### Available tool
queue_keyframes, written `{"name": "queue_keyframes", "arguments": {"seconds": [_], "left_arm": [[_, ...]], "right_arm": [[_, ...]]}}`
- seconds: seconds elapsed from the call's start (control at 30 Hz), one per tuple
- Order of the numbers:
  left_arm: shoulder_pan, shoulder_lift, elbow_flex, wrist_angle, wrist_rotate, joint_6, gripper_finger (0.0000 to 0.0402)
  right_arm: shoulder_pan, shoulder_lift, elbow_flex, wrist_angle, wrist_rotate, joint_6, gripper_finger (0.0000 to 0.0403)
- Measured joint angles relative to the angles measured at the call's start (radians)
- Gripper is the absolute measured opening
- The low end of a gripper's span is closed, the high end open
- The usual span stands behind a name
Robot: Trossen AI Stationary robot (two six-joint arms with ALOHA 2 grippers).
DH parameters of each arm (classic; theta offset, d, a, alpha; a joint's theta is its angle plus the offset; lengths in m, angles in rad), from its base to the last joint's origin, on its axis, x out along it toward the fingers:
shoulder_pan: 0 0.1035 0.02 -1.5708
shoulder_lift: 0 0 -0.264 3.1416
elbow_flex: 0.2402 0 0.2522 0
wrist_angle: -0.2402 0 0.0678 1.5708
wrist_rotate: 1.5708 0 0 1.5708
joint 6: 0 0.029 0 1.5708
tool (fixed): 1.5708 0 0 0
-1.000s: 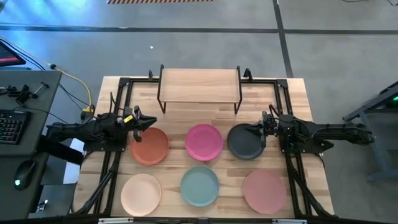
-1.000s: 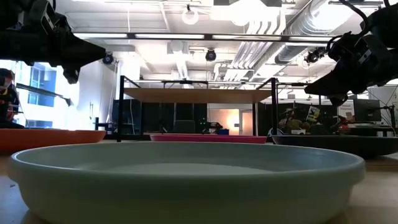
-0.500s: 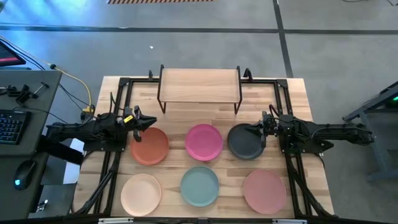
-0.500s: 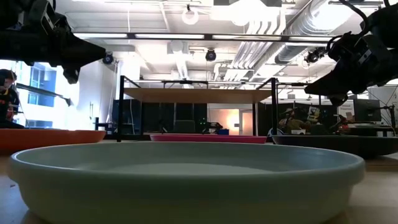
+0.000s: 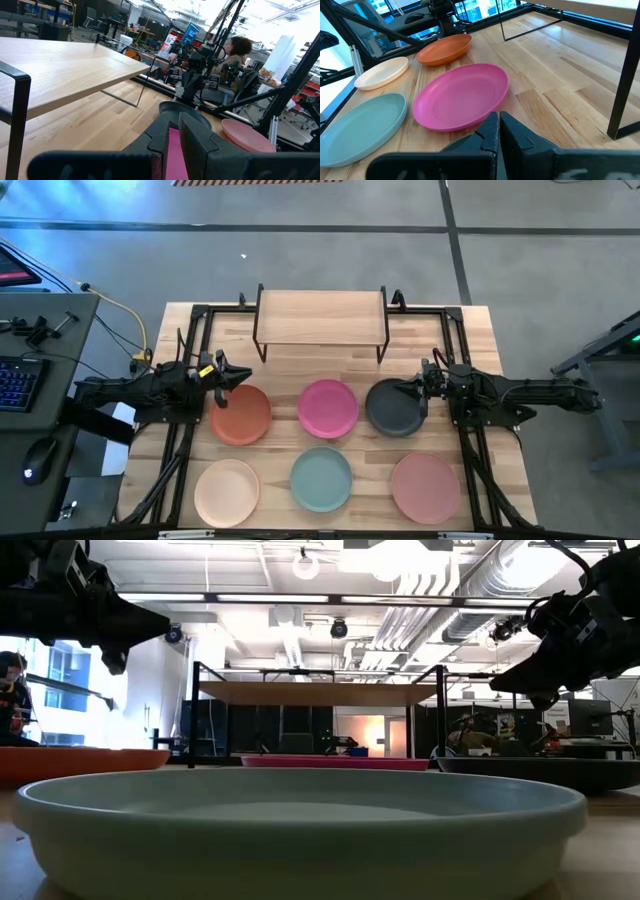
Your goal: Place and stack plates onto a shelf
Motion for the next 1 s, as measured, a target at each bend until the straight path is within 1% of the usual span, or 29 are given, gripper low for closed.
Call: {"name": "queue_keyframes", "arguments": {"seconds": [0.47, 0.5, 0.53, 0.6, 0.67, 0.73, 0.8, 0.83, 0.9, 1.0], "left_arm": [[0.000, 0.000, 0.000, 0.000, 0.000, 0.000, 0.0033], [0.000, 0.000, 0.000, 0.000, 0.000, 0.000, 0.0033], [0.000, 0.000, 0.000, 0.000, 0.000, 0.000, 0.0033], [0.000, 0.000, 0.000, 0.000, 0.000, 0.000, 0.0033], [0.000, 0.000, 0.000, 0.000, 0.000, 0.000, 0.0033], [0.000, 0.000, 0.000, 0.000, 0.000, 0.000, 0.0033], [0.000, 0.000, 0.000, 0.000, 0.000, 0.000, 0.0033], [0.000, 0.000, 0.000, 0.000, 0.000, 0.000, 0.0033], [0.000, 0.000, 0.000, 0.000, 0.000, 0.000, 0.0033], [0.000, 0.000, 0.000, 0.000, 0.000, 0.000, 0.0033]], "right_arm": [[0.000, 0.000, 0.000, 0.020, 0.005, 0.004, 0.0000], [0.000, 0.000, 0.000, 0.058, 0.005, 0.034, 0.0000], [0.000, 0.001, 0.000, 0.113, 0.005, 0.099, 0.0000], [0.000, 0.000, 0.000, 0.282, 0.016, 0.290, 0.0000], [0.000, 0.000, 0.000, 0.451, 0.116, 0.451, 0.0000], [0.000, -0.002, 0.000, 0.587, 0.245, 0.562, 0.0000], [0.000, 0.000, 0.000, 0.670, 0.354, 0.590, 0.0000], [0.000, 0.000, 0.000, 0.697, 0.391, 0.592, 0.0000], [0.000, 0.001, 0.000, 0.738, 0.407, 0.563, 0.0000], [0.000, 0.001, 0.000, 0.757, 0.368, 0.548, 0.0000]]}}
